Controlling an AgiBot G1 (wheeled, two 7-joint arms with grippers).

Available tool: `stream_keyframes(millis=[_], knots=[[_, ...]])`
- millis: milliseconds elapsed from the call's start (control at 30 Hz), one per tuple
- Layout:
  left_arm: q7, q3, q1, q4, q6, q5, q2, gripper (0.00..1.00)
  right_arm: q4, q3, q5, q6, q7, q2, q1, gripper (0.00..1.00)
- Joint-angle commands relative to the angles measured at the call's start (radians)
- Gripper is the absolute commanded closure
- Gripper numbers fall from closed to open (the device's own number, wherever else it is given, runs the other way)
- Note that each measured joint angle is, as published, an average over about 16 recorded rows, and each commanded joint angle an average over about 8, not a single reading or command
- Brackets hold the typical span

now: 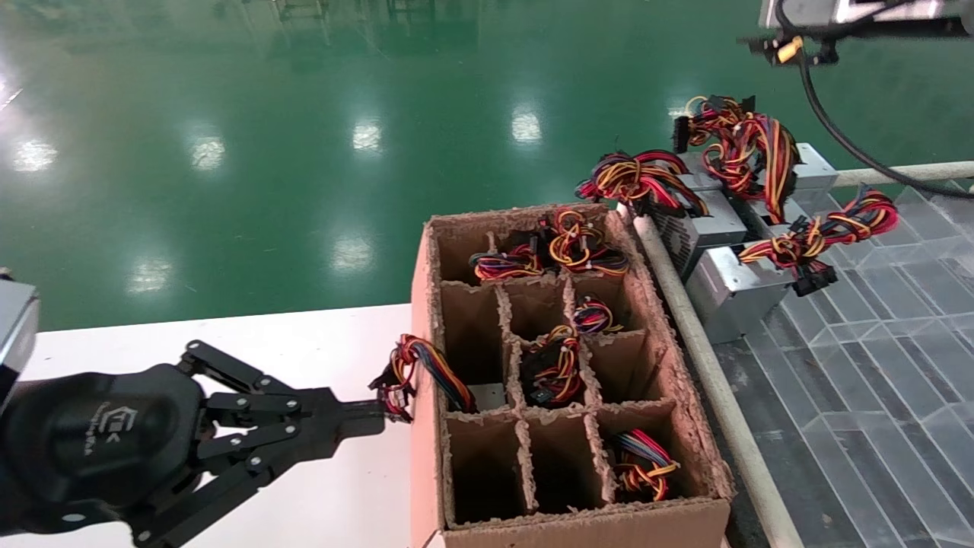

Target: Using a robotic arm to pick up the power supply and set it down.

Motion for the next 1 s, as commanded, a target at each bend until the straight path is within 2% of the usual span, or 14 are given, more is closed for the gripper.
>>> stream_keyframes(millis=[33,300,567,1000], knots=[[0.000,0.000,0.000,0.000,0.000,0.000,0.000,1.00,0.021,0.011,0.015,-0.015,-0.012,0.008,-0.009,0.00],[0.000,0.000,0.000,0.000,0.000,0.000,0.000,0.98,0.174,0.098,0.095,-0.100,0.134,0.066,-0.150,0.00],[0.000,0.000,0.000,0.000,0.000,0.000,0.000,0.00,0.332,0.187,0.179,-0.191,0.281,0.129,-0.297,0.00],[0.000,0.001,0.000,0.000,0.000,0.000,0.000,0.00,0.587,0.332,0.314,-0.338,0.520,0.230,-0.536,0.00]])
